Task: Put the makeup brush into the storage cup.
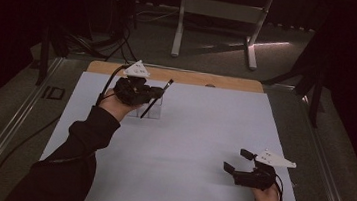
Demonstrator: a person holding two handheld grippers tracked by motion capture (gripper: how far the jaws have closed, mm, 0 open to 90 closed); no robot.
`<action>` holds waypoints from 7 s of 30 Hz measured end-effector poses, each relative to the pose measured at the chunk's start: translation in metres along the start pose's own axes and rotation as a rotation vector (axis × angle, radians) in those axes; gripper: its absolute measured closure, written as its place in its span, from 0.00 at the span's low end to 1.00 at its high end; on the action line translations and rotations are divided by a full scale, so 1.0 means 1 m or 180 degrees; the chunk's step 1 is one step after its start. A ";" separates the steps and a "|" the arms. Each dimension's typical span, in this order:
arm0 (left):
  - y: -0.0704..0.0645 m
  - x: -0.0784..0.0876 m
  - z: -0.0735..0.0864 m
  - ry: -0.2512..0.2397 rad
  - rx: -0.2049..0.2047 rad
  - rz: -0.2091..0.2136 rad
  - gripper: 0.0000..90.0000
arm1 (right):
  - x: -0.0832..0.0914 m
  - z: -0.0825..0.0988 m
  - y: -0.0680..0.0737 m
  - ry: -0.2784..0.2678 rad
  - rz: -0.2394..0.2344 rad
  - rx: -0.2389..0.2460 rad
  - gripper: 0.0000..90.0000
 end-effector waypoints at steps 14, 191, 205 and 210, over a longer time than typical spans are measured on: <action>0.020 0.009 0.007 -0.0436 0.0329 -0.0324 0.95 | 0.000 0.000 0.000 -0.0003 -0.0005 -0.0001 0.13; 0.025 -0.032 0.053 -0.0224 0.0683 -0.0430 0.01 | 0.002 -0.001 -0.003 -0.0029 -0.0019 0.0044 0.13; 0.018 -0.012 0.072 -0.0177 0.0481 -0.0106 0.01 | 0.004 -0.001 -0.004 -0.0052 0.0022 0.0072 0.15; 0.012 -0.007 0.078 -0.0202 0.0448 -0.0007 0.01 | 0.003 -0.001 -0.004 -0.0045 0.0032 0.0070 0.15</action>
Point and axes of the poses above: each handheld gripper's, and its own axes: x roughly backward along the jaws, z roughly out of its underside, y roughly to its left, the point moved 1 cm from there along -x, roughly forward along the jaws, and after that the axes turned 8 degrees about y, right-handed, at the moved point
